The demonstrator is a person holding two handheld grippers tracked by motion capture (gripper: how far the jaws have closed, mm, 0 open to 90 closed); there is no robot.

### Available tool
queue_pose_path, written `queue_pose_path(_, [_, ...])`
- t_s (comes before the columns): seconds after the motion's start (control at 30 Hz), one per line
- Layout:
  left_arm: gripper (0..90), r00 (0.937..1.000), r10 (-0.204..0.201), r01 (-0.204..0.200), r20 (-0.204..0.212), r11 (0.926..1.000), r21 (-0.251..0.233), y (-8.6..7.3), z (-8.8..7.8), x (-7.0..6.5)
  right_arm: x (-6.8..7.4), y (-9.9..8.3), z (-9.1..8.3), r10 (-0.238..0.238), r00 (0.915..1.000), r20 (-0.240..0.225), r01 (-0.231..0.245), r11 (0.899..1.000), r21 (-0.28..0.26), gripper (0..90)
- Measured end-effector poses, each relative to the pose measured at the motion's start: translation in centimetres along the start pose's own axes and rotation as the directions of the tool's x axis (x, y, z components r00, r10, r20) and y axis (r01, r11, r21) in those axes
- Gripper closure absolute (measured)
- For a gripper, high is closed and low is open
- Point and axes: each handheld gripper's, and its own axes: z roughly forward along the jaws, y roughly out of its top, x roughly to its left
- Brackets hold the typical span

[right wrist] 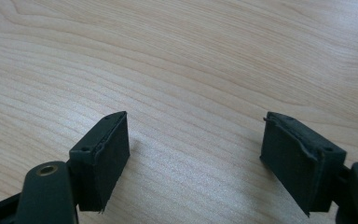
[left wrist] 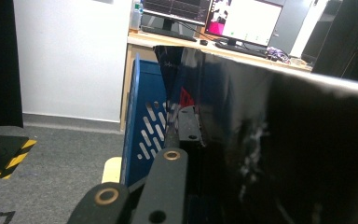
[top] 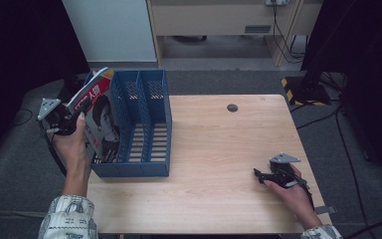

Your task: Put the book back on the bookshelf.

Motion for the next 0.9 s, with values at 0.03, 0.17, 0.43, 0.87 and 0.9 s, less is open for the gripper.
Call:
queue_pose_path(0.03, [86.1,1.0,0.0,0.0,0.0,1.0,0.0,0.0,0.0,0.0,0.0,0.0,0.0,0.0,1.0,0.0,0.0,1.0,0.0,23.5])
queue_pose_path(0.17, [86.1,1.0,-0.005,0.005,-0.001,1.0,-0.007,-0.2,-0.2,0.2,0.0,0.0,0.0,0.0,1.0,0.0,0.0,1.0,0.0,23.5])
queue_pose_path(0.43, [85.7,0.9999,-0.012,0.012,-0.006,0.9999,-0.005,-1.1,-0.2,0.4,0.0,0.0,0.0,0.0,1.0,0.0,0.0,1.0,0.0,23.5])
queue_pose_path(0.87, [85.4,0.9998,-0.017,0.017,0.005,0.9998,0.003,-1.8,-0.5,0.0,0.0,0.0,0.0,0.0,1.0,0.001,0.0,1.0,0.0,23.5])
queue_pose_path(0.9, [85.2,0.9999,-0.016,0.016,0.006,0.9998,0.011,-1.8,-0.6,0.1,0.0,0.0,0.0,0.0,1.0,0.001,0.0,1.0,0.0,23.5])
